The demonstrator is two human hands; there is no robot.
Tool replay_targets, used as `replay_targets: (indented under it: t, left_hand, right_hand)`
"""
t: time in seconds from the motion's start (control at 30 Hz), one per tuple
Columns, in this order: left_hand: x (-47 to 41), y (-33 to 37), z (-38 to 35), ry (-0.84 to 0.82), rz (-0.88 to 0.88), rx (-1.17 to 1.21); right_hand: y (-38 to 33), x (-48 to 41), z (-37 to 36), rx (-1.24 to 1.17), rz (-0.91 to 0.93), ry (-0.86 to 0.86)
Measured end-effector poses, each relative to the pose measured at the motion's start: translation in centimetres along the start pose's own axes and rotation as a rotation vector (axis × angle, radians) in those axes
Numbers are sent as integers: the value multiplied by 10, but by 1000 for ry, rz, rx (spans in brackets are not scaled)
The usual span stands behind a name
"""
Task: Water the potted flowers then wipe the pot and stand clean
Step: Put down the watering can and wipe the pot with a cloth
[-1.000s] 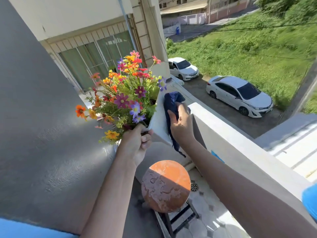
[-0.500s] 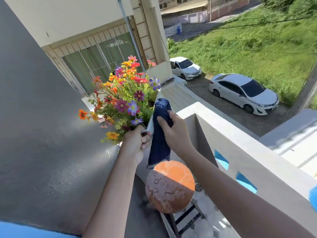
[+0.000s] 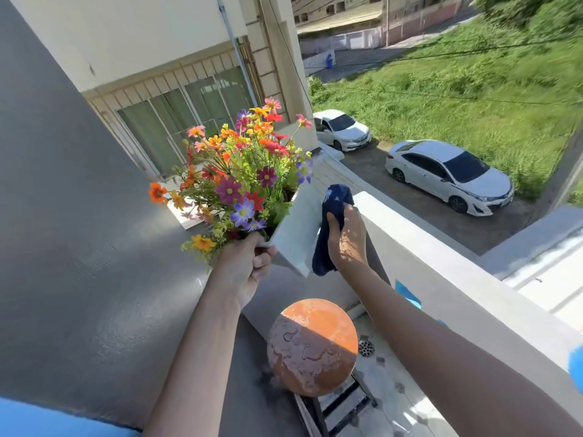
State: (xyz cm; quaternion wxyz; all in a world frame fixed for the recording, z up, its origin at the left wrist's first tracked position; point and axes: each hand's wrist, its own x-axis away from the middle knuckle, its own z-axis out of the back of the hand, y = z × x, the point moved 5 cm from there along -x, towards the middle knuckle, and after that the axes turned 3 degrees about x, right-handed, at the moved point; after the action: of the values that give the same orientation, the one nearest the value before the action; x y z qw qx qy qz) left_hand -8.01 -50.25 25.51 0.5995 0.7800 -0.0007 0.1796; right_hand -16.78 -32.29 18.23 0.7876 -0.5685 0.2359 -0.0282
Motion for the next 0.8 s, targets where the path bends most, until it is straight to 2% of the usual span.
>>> replay_targets:
  t: [0.13,0.23,0.43,0.6,0.8]
  left_hand:
    - [2,-3,-2,12,-1,-13]
    - [5,-11,-4,19,0,-50]
    - [9,-15,-4,9,-39,-145]
    - [8,-6,-4,-9,-61,-120]
    - [2,10,-5,24,-63,-8]
  right_hand:
    - [-1,4,1,13,-35,-12]
    - [-16,-1,-3,-150,-115,-101]
    - [-66,-19,15,-215,3,-136]
    - [-79,-12,24,-263,-37,-117]
    - [-70,52,6,-107,209,-123]
